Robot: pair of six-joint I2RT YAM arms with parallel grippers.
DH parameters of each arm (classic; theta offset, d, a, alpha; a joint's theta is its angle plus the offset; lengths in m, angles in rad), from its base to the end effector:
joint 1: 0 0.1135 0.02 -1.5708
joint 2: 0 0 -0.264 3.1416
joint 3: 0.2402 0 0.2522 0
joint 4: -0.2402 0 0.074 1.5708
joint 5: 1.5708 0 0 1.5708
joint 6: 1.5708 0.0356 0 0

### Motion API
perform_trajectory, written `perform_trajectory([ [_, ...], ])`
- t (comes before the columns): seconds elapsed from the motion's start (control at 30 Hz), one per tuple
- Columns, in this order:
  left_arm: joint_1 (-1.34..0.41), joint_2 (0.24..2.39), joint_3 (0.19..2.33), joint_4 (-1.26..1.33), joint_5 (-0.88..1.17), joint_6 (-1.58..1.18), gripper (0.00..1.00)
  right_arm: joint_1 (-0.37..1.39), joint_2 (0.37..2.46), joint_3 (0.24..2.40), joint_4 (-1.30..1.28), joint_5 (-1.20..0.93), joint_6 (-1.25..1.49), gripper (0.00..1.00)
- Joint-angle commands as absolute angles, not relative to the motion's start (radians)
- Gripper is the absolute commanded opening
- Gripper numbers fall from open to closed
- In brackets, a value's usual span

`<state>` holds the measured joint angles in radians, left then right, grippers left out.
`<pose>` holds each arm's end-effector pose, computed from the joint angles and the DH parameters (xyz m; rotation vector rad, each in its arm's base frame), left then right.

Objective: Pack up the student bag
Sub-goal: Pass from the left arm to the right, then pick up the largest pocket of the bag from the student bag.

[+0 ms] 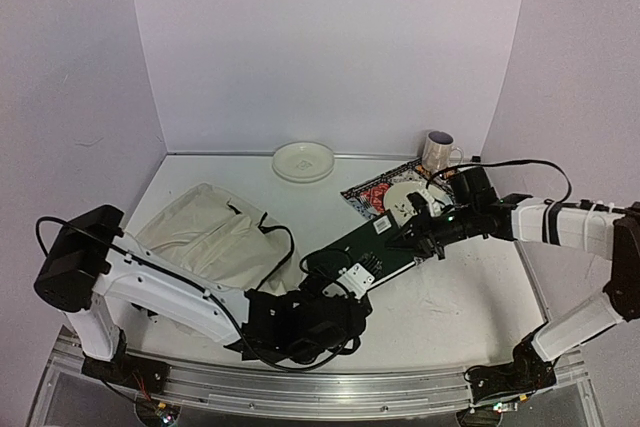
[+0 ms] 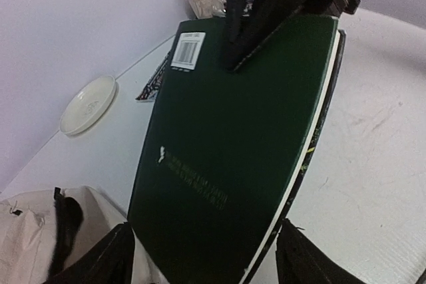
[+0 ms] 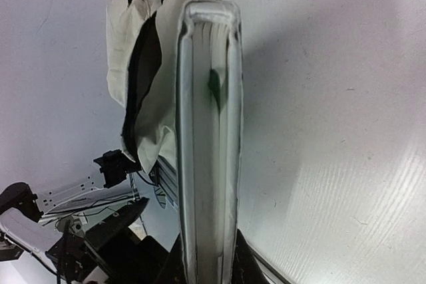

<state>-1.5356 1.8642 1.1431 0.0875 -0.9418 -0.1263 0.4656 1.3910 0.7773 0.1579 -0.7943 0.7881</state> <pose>0.0427 -0.3952 0.1933 0.8424 1.7331 -0.0572 0.2535 0.1558 0.2377 -0.2131 2.2478 1.5409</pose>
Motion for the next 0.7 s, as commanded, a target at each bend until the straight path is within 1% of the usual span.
perform_trajectory([
  [0.0, -1.524, 1.746, 1.163, 0.035, -0.974, -0.169, 0.78, 0.419, 1.273, 0.839, 0.132, -0.775, 0.755, 0.00],
  [0.17, -1.482, 1.711, 1.196, -0.180, -0.936, -0.278, 0.84, 0.419, 1.229, 0.833, 0.128, -0.724, 0.760, 0.00],
  [0.27, -1.453, 1.691, 1.200, -0.290, -0.911, -0.346, 0.86, 0.419, 1.197, 0.829, 0.133, -0.665, 0.758, 0.00],
  [0.4, -1.403, 1.662, 1.201, -0.432, -0.869, -0.451, 0.87, 0.419, 1.158, 0.812, 0.188, -0.645, 0.769, 0.00],
  [0.67, -1.314, 1.661, 1.184, -0.533, -0.833, -0.503, 0.88, 0.419, 1.122, 0.769, 0.292, -0.643, 0.816, 0.00],
])
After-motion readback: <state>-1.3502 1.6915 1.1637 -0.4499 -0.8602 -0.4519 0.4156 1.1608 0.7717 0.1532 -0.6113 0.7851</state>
